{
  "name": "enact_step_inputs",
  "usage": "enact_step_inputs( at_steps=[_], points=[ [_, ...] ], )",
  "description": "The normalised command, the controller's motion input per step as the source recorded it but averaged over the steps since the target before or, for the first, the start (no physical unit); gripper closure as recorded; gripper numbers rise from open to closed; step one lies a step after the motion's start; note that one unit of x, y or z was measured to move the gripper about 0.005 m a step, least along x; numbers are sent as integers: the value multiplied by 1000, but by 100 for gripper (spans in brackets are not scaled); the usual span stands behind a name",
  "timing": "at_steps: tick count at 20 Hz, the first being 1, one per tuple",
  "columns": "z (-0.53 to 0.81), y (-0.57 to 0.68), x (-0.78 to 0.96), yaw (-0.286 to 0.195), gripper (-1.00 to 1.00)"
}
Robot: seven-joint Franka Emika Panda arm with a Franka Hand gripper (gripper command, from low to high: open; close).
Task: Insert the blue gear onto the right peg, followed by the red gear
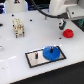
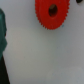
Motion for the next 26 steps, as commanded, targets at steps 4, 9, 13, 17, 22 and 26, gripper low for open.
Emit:
enact_step_inputs(
  at_steps=[4, 9, 13, 17, 22, 26],
  points=[
    [-376, -34, -118, 0, -100],
    [-332, -69, -41, 0, -100],
    [-225, -41, -89, 0, 100],
    [-127, 17, -190, 0, 100],
    [-8, 15, -147, 0, 100],
    [285, 1, -22, 0, 100]
  ],
)
